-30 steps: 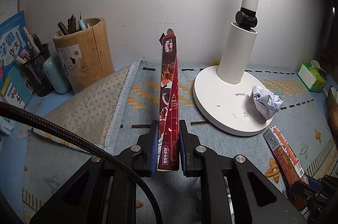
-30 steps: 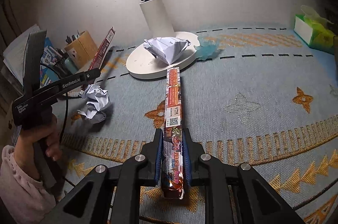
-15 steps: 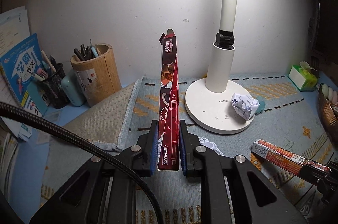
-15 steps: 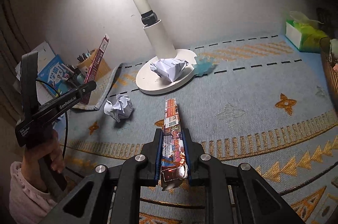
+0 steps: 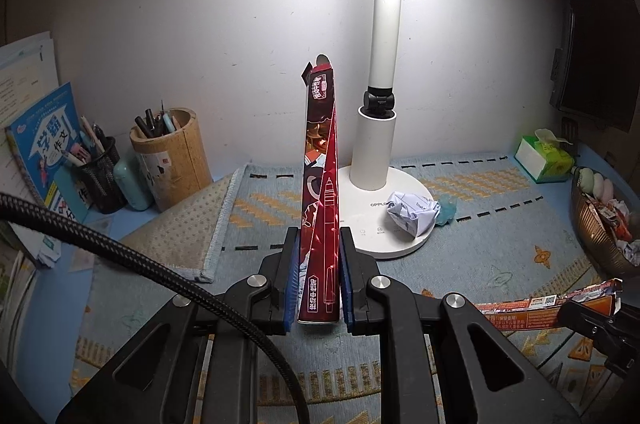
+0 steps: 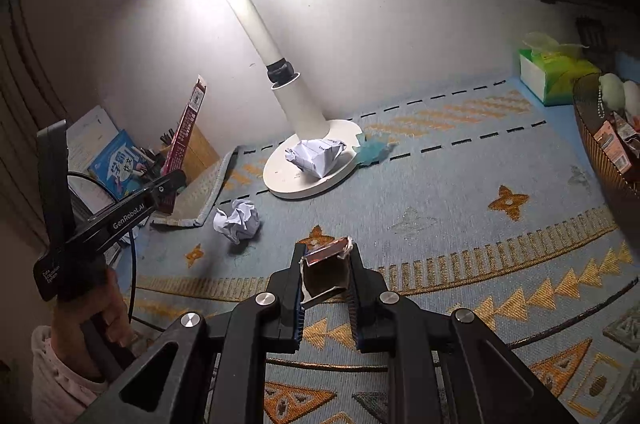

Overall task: Organize objects
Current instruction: 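Carry both boxes to the glass bowl and open both grippers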

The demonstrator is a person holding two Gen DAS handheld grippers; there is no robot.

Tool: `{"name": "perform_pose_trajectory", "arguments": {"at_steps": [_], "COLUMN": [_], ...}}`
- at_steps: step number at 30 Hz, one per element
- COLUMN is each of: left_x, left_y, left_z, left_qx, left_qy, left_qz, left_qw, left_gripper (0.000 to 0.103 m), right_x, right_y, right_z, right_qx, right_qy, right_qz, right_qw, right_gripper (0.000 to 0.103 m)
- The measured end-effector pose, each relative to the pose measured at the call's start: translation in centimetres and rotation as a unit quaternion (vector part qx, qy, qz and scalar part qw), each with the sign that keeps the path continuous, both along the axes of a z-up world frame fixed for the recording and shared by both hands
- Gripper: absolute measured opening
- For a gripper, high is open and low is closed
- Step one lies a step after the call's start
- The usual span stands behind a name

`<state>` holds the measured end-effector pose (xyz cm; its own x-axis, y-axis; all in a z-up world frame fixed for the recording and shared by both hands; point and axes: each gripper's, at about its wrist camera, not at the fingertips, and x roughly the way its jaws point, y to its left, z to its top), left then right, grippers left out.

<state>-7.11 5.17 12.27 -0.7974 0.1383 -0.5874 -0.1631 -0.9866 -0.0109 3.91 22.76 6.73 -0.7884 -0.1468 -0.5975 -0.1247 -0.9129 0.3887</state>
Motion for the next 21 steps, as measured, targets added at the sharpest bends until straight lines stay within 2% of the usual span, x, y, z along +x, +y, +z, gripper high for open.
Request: {"name": "perform_pose_trajectory", "arguments": {"at_steps": [5, 9, 21], "left_x": [1.1, 2.2, 4.4], "left_y": [1.0, 2.7, 11.7], "left_z": [1.6, 3.3, 6.5], "left_qx": [0.021, 0.018, 0.006], "left_qy": [0.009, 0.027, 0.063], "left_qz": [-0.006, -0.023, -0.112], "left_qw": [0.9997, 0.9992, 0.9917], "left_gripper": [0.014, 0.014, 0.014], "right_x": [1.5, 2.6, 7.3], "right_y": [1.7, 2.9, 8.7], "right_z": [1.1, 2.5, 6.9], "right_qx": [-0.023, -0.029, -0.051], "right_qy": [0.028, 0.054, 0.114], "right_qz": [-0.007, -0.011, -0.046], "right_qw": [0.999, 0.998, 0.991], "right_gripper": [0.017, 0.017, 0.016]}}
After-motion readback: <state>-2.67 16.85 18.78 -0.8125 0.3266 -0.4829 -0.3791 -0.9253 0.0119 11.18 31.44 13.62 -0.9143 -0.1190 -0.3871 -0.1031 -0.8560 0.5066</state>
